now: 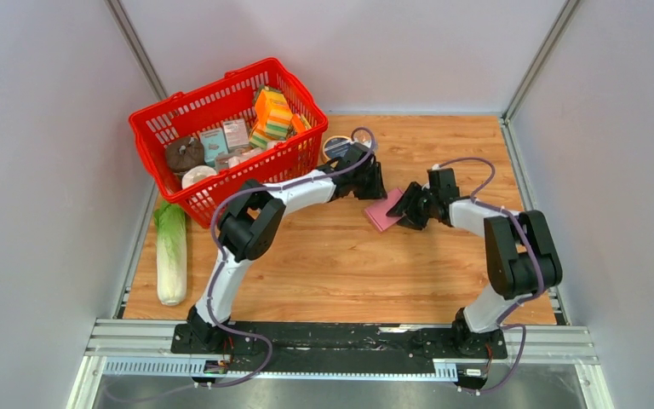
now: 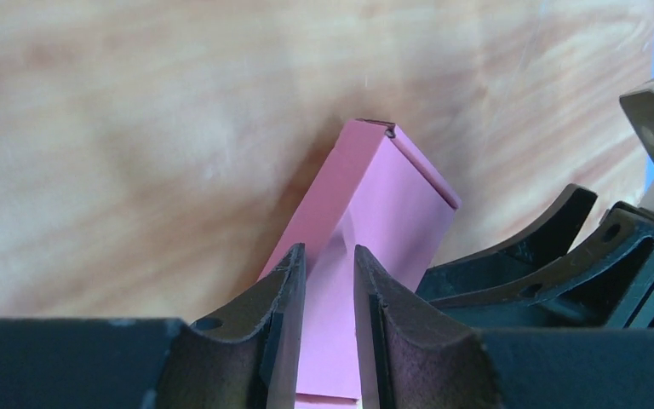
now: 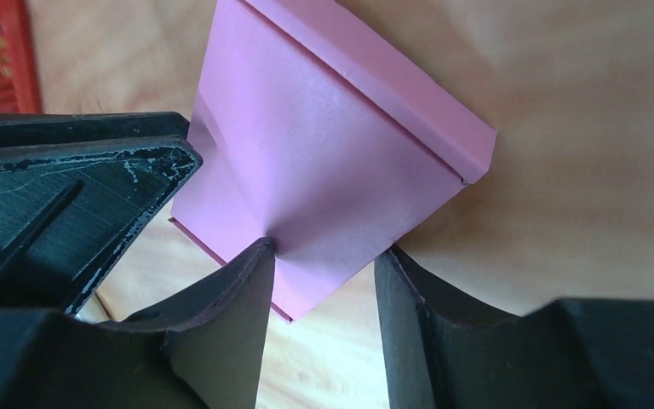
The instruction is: Fold the paper box
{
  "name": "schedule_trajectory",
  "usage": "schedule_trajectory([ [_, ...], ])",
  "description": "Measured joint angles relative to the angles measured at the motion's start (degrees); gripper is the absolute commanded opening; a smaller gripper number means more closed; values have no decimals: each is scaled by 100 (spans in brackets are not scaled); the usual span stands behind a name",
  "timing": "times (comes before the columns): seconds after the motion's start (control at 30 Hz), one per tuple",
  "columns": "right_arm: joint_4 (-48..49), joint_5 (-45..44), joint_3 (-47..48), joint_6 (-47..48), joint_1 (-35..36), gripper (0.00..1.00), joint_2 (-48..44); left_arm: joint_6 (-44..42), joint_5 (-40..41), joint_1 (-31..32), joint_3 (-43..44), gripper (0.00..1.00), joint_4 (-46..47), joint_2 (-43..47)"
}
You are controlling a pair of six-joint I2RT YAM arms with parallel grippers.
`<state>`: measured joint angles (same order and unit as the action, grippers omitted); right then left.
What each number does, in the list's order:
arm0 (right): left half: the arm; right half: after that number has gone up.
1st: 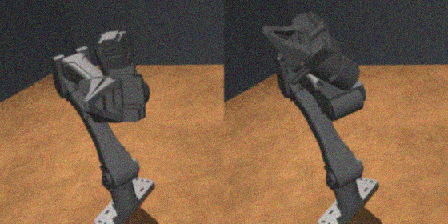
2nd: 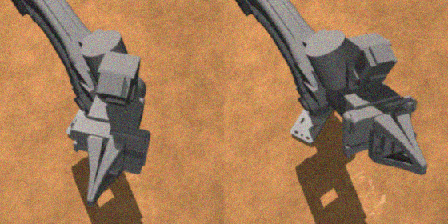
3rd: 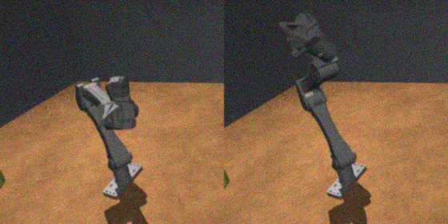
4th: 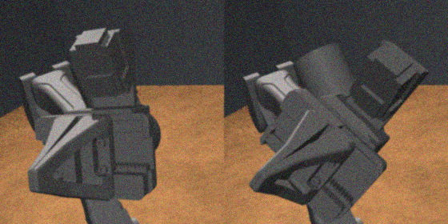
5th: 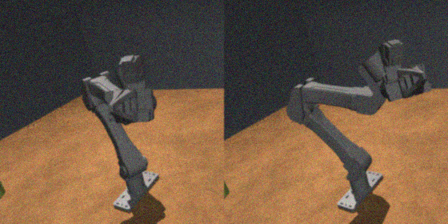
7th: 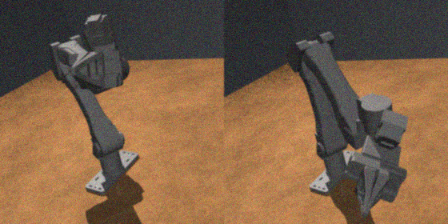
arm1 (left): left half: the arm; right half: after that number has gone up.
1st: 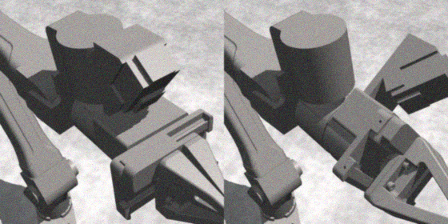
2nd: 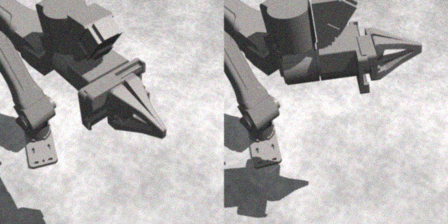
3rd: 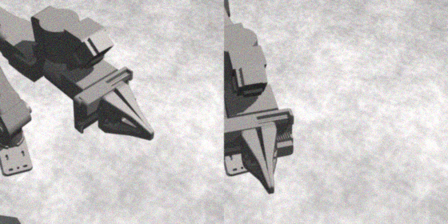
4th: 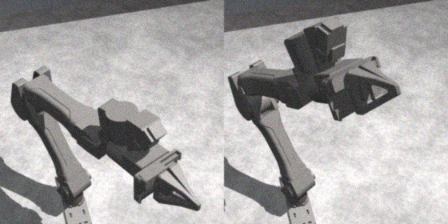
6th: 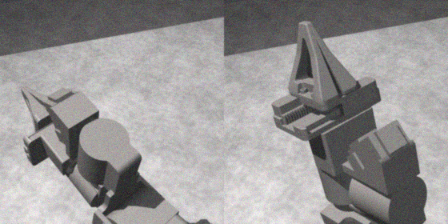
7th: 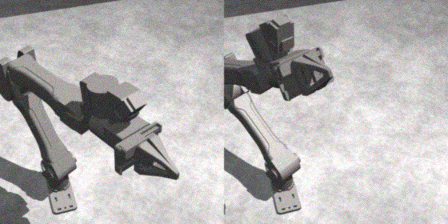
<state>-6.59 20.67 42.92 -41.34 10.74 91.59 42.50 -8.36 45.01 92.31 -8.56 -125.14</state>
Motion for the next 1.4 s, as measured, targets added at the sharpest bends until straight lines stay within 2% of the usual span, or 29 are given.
schedule_trajectory([
  [0.33, -262, 131, 2420, 516, -535, 54, 1965, 2, -413, -503, 2485, 34, -442, -1467],
  [0.6, -1082, 133, 4192, 1045, -758, 62, 2999, -28, -581, -562, 3713, 38, -577, -2131],
  [0.7, -1360, 249, 4704, 1198, -807, 62, 3298, -245, -487, -601, 3882, 40, -614, -2164],
  [0.8, -1572, 463, 5169, 1346, -833, 57, 3582, -590, -332, -621, 3901, 41, -726, -2098],
  [0.9, -1486, 542, 5372, 1331, -837, 54, 3751, -968, -330, -590, 3471, 41, -1088, -1749],
  [1.0, -1491, 654, 5759, 1294, -831, 59, 4019, -1298, -299, -505, 2673, 41, -1366, -1126],
  [1.03, -1495, 658, 5949, 1309, -828, 67, 4133, -1377, -289, -481, 2461, 41, -1469, -922],
  [1.2, -1779, 179, 6352, 1447, -789, 89, 4212, -1751, -157, -393, 1019, 44, -1499, 518],
  [1.3, -2068, -597, 5895, 1554, -741, 90, 3724, -1875, -103, -376, 105, 46, -1388, 1622],
  [1.4, -2330, -1314, 4828, 1569, -605, 90, 2791, -1919, -31, -378, -743, 48, -1193, 2699],
])
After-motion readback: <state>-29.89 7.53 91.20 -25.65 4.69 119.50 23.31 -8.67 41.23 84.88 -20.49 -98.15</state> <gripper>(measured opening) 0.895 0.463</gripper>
